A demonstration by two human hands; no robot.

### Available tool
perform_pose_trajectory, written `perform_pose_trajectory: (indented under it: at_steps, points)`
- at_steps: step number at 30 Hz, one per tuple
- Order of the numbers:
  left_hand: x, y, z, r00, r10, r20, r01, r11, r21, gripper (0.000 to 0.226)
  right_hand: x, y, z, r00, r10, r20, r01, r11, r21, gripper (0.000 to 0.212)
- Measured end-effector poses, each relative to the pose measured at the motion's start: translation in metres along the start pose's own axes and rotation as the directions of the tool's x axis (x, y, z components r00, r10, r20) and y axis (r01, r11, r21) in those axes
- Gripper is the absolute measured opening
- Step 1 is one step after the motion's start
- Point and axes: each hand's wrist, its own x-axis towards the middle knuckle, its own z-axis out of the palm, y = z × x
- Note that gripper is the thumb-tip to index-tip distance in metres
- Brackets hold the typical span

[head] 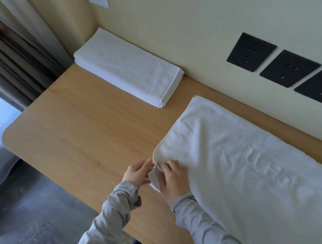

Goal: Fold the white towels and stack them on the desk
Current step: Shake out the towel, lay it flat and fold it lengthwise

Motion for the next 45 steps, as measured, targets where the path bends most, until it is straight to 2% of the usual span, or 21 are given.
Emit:
perform_pose_trajectory:
  at_steps: [2,4,6,7,8,9,11,13,15,19,24,27,31,34,36,38,39,41,42,43,45]
  points:
    - [0.002,-0.004,-0.002,1.0,0.019,-0.012,-0.018,1.0,0.024,0.012,0.002,0.002,-0.011,0.996,0.081,0.025,-0.085,0.975,0.207,0.026]
    - [0.003,-0.005,-0.004,0.999,0.044,-0.009,-0.043,0.993,0.112,0.013,0.009,0.008,-0.037,0.971,0.183,-0.151,-0.128,0.94,0.318,0.017]
    - [0.004,-0.003,-0.004,0.999,0.053,0.0,-0.052,0.982,0.183,0.017,0.018,0.013,-0.069,0.853,0.161,-0.496,-0.026,0.963,0.268,0.019]
    - [0.003,-0.001,-0.004,0.999,0.051,-0.006,-0.049,0.981,0.189,0.02,0.019,0.014,-0.08,0.791,0.081,-0.606,0.048,0.98,0.193,0.022]
    - [0.004,0.0,-0.003,0.999,0.049,-0.014,-0.046,0.983,0.176,0.021,0.018,0.011,-0.086,0.767,-0.027,-0.641,0.122,0.987,0.104,0.025]
    - [0.004,0.001,-0.003,0.999,0.047,-0.02,-0.043,0.988,0.148,0.021,0.015,0.006,-0.086,0.777,-0.134,-0.615,0.187,0.982,0.023,0.028]
    - [0.001,0.003,-0.004,0.999,0.033,-0.009,-0.033,0.999,0.044,0.02,0.0,-0.002,-0.066,0.857,-0.282,-0.432,0.255,0.959,-0.121,0.028]
    - [-0.002,0.006,-0.006,0.999,0.02,0.026,-0.018,0.997,-0.078,0.016,-0.016,-0.006,-0.036,0.937,-0.269,-0.223,0.228,0.954,-0.193,0.032]
    - [-0.006,0.005,-0.007,0.999,0.021,0.032,-0.017,0.992,-0.123,0.013,-0.023,-0.006,-0.016,0.977,-0.186,-0.107,0.172,0.977,-0.128,0.044]
    - [-0.011,0.001,-0.009,1.0,0.023,0.005,-0.022,0.989,-0.145,0.012,-0.022,-0.009,-0.004,0.982,-0.17,-0.085,0.164,0.984,-0.073,0.042]
    - [-0.011,0.002,-0.009,0.999,0.031,0.014,-0.029,0.992,-0.122,0.011,-0.021,-0.008,-0.006,0.962,-0.232,-0.142,0.212,0.967,-0.144,0.031]
    - [-0.011,0.003,-0.009,1.0,0.02,0.012,-0.018,0.985,-0.17,0.004,-0.024,-0.011,-0.006,0.964,-0.234,-0.125,0.212,0.963,-0.169,0.038]
    - [-0.011,0.009,-0.005,0.998,-0.022,0.057,0.035,0.971,-0.236,0.023,-0.025,-0.009,-0.007,0.985,-0.144,-0.097,0.132,0.984,-0.123,0.03]
    - [-0.011,0.013,-0.003,0.993,0.036,0.116,-0.02,0.991,-0.135,0.023,-0.017,-0.005,-0.012,0.989,0.039,-0.144,-0.025,0.995,0.095,0.024]
    - [-0.009,0.012,-0.001,0.996,0.078,0.046,-0.078,0.997,-0.008,0.014,-0.01,-0.002,-0.022,0.963,0.172,-0.207,-0.109,0.952,0.286,0.013]
    - [-0.007,0.01,-0.002,0.988,0.097,-0.12,-0.063,0.964,0.258,0.007,0.0,0.007,-0.046,0.871,0.316,-0.377,-0.175,0.915,0.364,0.012]
    - [-0.006,0.01,-0.002,0.986,0.091,-0.138,-0.03,0.92,0.392,0.01,0.005,0.012,-0.064,0.789,0.356,-0.5,-0.18,0.913,0.366,0.013]
    - [-0.004,0.007,0.002,0.998,0.053,-0.042,-0.022,0.839,0.544,0.021,0.01,0.018,-0.104,0.613,0.279,-0.739,-0.093,0.955,0.283,0.011]
    - [-0.003,0.006,0.005,0.999,0.043,0.002,-0.036,0.803,0.595,0.024,0.01,0.018,-0.117,0.57,0.184,-0.801,-0.024,0.978,0.207,0.01]
    - [-0.002,0.006,0.009,0.999,0.045,0.02,-0.047,0.773,0.632,0.025,0.008,0.015,-0.122,0.571,0.088,-0.816,0.036,0.991,0.132,0.012]
    - [-0.002,0.006,0.012,0.999,0.051,0.018,-0.051,0.76,0.648,0.023,0.0,0.003,-0.108,0.676,-0.055,-0.735,0.118,0.992,0.035,0.022]
